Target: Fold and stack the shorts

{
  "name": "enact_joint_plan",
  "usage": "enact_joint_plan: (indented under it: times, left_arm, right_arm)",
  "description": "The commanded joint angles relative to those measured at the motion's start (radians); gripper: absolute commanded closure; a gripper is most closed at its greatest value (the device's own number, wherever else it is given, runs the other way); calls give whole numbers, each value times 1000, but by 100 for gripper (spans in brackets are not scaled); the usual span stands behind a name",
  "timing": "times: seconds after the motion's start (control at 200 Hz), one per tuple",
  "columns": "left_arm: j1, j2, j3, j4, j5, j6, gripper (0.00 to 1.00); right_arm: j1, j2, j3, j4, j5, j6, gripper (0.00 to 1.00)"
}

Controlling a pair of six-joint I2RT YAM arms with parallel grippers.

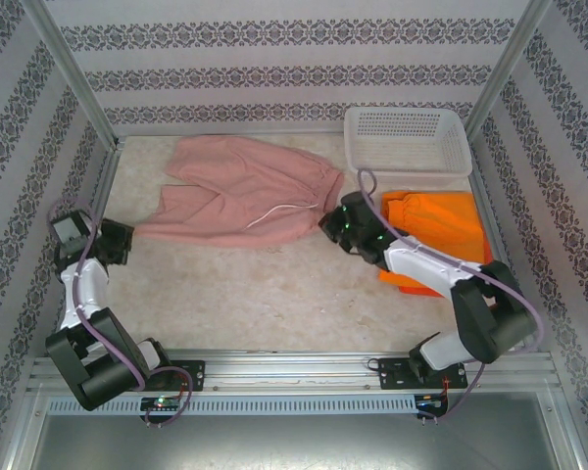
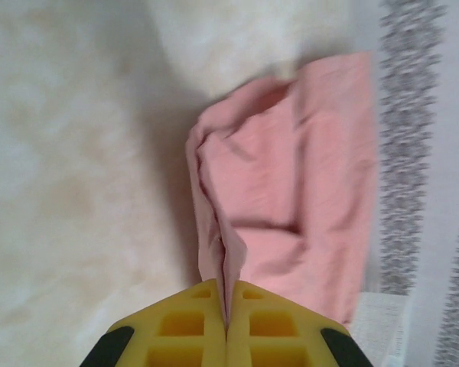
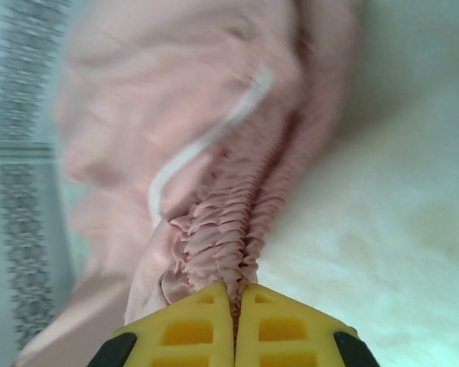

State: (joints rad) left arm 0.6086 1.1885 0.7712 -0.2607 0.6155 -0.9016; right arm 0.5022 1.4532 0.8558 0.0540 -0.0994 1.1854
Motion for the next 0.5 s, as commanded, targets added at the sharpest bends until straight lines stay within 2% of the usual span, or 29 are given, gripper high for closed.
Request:
enact_joint_plan:
  times: [0.0,0.2,0.32,0.495]
  left_arm:
    - [-8,-23,159,53,17,-81,100]
    - [-21,150,589,30,-3,-140,100]
    - [-39,295,877,44,-25,-167,100]
    - [-45,493,1323,-38,-22,-207,100]
  right_arm:
    - [-44,-32,183,-21,-36,-145,100]
    - [-112,185,706,-121,-167,-243,100]
    - [-138,396,1116,-165,-270,-230,100]
    - [-173,689,1745,-216,-386,-211,100]
